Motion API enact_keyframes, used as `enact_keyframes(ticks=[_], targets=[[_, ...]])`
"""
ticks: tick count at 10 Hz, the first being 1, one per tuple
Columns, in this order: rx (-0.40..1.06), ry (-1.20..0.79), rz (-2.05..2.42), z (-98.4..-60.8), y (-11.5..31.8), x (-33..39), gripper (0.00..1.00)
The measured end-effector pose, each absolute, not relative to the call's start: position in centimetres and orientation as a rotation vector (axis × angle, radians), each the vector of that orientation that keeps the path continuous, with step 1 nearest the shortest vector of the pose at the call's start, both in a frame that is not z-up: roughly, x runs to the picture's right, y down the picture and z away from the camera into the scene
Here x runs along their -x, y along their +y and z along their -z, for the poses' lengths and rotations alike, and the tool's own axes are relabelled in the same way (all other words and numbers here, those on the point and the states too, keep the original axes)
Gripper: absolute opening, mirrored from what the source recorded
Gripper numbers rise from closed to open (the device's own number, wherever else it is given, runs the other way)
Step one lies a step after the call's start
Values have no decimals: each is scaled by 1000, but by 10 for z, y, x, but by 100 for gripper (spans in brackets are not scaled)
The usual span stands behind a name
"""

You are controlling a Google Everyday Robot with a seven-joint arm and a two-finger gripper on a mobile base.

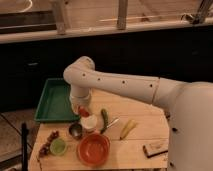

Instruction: Place apple in paper cup

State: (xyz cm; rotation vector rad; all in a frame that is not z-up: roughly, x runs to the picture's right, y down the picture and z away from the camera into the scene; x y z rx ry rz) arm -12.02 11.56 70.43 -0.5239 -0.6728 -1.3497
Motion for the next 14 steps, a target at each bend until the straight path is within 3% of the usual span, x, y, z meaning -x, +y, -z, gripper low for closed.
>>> enact_keyframes(ticks=[1,2,6,7,8,14], targets=[[529,-676,1348,-703,117,119,12],[534,-681,1341,-701,117,118,25],[551,-697,1331,-697,120,116,62],[558,-704,1333,-695,121,116,75],[561,-707,1334,-695,121,117,80],[560,-714,1348,-690,121,117,80]])
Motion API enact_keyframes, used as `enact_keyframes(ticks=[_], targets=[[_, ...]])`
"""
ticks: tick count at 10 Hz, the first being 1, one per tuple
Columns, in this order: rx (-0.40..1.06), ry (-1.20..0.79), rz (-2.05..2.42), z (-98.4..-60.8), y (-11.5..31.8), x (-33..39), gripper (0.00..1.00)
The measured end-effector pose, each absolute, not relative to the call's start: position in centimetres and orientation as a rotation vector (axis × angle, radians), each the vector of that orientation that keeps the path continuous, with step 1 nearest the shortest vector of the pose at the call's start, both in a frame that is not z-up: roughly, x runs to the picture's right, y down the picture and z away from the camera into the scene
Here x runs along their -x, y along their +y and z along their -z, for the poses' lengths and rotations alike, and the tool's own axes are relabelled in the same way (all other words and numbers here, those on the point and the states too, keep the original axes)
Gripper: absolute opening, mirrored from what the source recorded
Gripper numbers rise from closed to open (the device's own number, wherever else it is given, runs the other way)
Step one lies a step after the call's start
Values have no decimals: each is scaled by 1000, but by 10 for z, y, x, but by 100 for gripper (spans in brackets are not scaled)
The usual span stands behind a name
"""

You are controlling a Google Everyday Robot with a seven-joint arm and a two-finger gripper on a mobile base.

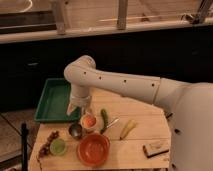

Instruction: Place apple in paper cup

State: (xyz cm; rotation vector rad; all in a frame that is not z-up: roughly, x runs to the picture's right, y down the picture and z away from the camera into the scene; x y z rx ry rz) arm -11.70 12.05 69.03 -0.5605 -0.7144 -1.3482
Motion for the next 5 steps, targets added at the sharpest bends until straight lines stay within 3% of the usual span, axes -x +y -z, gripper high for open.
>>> enact_keyframes(ticks=[5], targets=[[566,-719,1352,-690,121,116,80]])
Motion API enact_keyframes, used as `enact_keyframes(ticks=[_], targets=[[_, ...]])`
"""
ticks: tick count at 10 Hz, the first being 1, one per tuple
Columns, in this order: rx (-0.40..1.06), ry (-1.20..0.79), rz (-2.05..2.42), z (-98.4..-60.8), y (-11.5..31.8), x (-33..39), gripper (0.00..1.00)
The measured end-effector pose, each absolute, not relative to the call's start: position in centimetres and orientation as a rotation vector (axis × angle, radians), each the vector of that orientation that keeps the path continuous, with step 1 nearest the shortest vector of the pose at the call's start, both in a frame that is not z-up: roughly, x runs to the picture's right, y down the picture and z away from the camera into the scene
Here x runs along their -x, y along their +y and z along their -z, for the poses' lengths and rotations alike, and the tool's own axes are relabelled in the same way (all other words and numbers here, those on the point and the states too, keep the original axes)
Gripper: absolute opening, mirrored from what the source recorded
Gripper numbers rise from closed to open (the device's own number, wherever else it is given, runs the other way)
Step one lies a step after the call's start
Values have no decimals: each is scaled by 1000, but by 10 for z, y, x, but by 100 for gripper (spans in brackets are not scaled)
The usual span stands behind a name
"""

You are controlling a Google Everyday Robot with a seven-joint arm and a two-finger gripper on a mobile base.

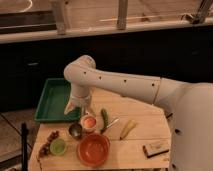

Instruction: Place apple in paper cup

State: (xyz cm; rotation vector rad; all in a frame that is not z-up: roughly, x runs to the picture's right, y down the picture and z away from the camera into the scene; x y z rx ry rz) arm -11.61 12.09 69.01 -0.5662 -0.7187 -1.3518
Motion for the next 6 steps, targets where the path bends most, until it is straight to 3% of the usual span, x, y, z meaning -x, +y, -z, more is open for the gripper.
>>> enact_keyframes(ticks=[6], targets=[[579,-716,1339,-693,122,114,80]])
